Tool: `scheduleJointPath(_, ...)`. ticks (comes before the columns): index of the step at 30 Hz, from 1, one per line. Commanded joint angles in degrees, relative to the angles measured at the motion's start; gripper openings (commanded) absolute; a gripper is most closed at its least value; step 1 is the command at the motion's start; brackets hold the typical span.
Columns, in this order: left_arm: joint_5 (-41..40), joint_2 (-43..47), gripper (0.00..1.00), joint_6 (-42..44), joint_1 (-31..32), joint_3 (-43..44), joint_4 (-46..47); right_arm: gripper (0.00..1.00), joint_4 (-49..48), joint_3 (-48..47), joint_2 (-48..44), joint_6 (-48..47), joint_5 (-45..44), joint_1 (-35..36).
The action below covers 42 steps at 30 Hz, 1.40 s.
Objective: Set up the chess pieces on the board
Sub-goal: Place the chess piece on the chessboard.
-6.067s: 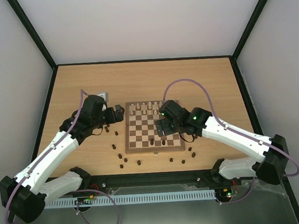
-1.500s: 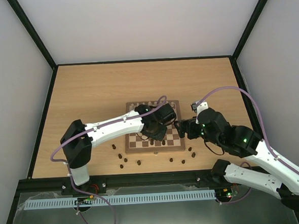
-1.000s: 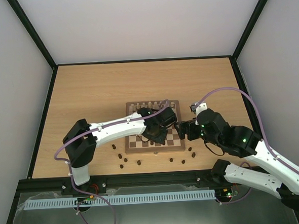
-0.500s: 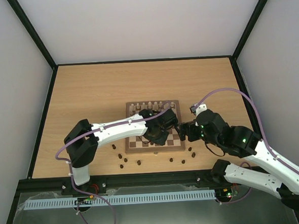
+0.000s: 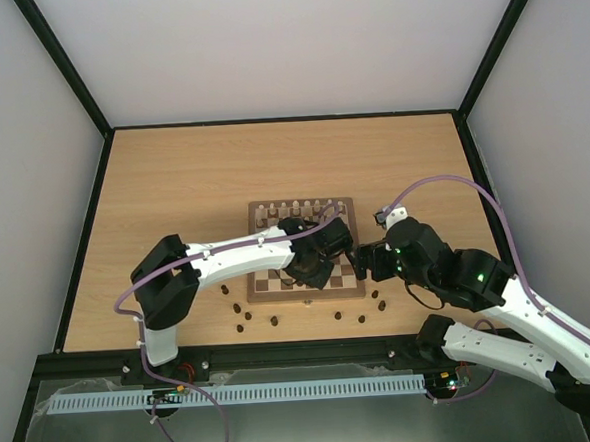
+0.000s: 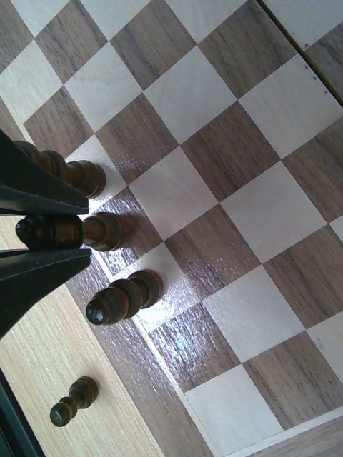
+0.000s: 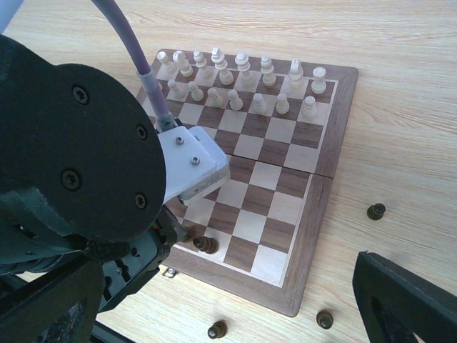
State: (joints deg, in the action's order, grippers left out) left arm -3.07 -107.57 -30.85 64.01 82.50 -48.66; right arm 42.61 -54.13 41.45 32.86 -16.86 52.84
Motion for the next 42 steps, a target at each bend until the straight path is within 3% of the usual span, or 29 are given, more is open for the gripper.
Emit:
scheduleJointPath(1,-0.6,-1.7,0.06,0.1,1.6,-0.7,-1.2,0.96,-2.3,0.2,-0.9,0.0,-0.5,-0.3)
scheduleJointPath(42,-2.5,-1.8,0.22,0.1,1.6,3.8,-4.3,0.96,-3.1,0.9,-1.4,-0.3,0.6,-0.2)
